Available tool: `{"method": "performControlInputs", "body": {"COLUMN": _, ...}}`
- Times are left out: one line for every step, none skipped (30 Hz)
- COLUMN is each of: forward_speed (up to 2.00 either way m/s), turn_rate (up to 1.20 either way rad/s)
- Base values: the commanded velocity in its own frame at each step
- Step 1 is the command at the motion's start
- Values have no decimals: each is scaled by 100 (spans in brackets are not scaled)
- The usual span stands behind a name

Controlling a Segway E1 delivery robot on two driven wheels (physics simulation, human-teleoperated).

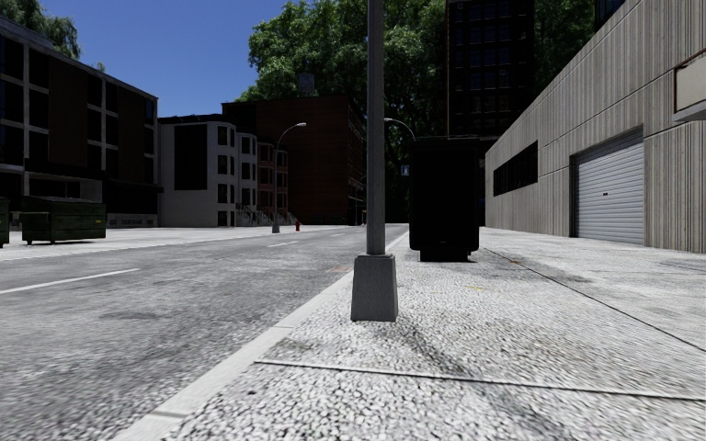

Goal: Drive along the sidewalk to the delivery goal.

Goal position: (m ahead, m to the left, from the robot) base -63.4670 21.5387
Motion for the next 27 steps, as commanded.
{"method": "performControlInputs", "body": {"forward_speed": 0, "turn_rate": 0}}
{"method": "performControlInputs", "body": {"forward_speed": 0, "turn_rate": 0}}
{"method": "performControlInputs", "body": {"forward_speed": 0, "turn_rate": 0}}
{"method": "performControlInputs", "body": {"forward_speed": 0, "turn_rate": 0}}
{"method": "performControlInputs", "body": {"forward_speed": 0, "turn_rate": 0}}
{"method": "performControlInputs", "body": {"forward_speed": 0, "turn_rate": 0}}
{"method": "performControlInputs", "body": {"forward_speed": 0, "turn_rate": 0}}
{"method": "performControlInputs", "body": {"forward_speed": 0, "turn_rate": 0}}
{"method": "performControlInputs", "body": {"forward_speed": 0, "turn_rate": 0}}
{"method": "performControlInputs", "body": {"forward_speed": 0, "turn_rate": 0}}
{"method": "performControlInputs", "body": {"forward_speed": 0, "turn_rate": 0}}
{"method": "performControlInputs", "body": {"forward_speed": 0, "turn_rate": 0}}
{"method": "performControlInputs", "body": {"forward_speed": 0, "turn_rate": 0}}
{"method": "performControlInputs", "body": {"forward_speed": 0, "turn_rate": 0}}
{"method": "performControlInputs", "body": {"forward_speed": 0, "turn_rate": 0}}
{"method": "performControlInputs", "body": {"forward_speed": 0, "turn_rate": 0}}
{"method": "performControlInputs", "body": {"forward_speed": 0, "turn_rate": 0}}
{"method": "performControlInputs", "body": {"forward_speed": 0, "turn_rate": 0}}
{"method": "performControlInputs", "body": {"forward_speed": 0, "turn_rate": 0}}
{"method": "performControlInputs", "body": {"forward_speed": 0, "turn_rate": 0}}
{"method": "performControlInputs", "body": {"forward_speed": 0, "turn_rate": 0}}
{"method": "performControlInputs", "body": {"forward_speed": 0, "turn_rate": 0}}
{"method": "performControlInputs", "body": {"forward_speed": 0, "turn_rate": 0}}
{"method": "performControlInputs", "body": {"forward_speed": 0, "turn_rate": 0}}
{"method": "performControlInputs", "body": {"forward_speed": 0, "turn_rate": 0}}
{"method": "performControlInputs", "body": {"forward_speed": 0, "turn_rate": 0}}
{"method": "performControlInputs", "body": {"forward_speed": 0, "turn_rate": 0}}
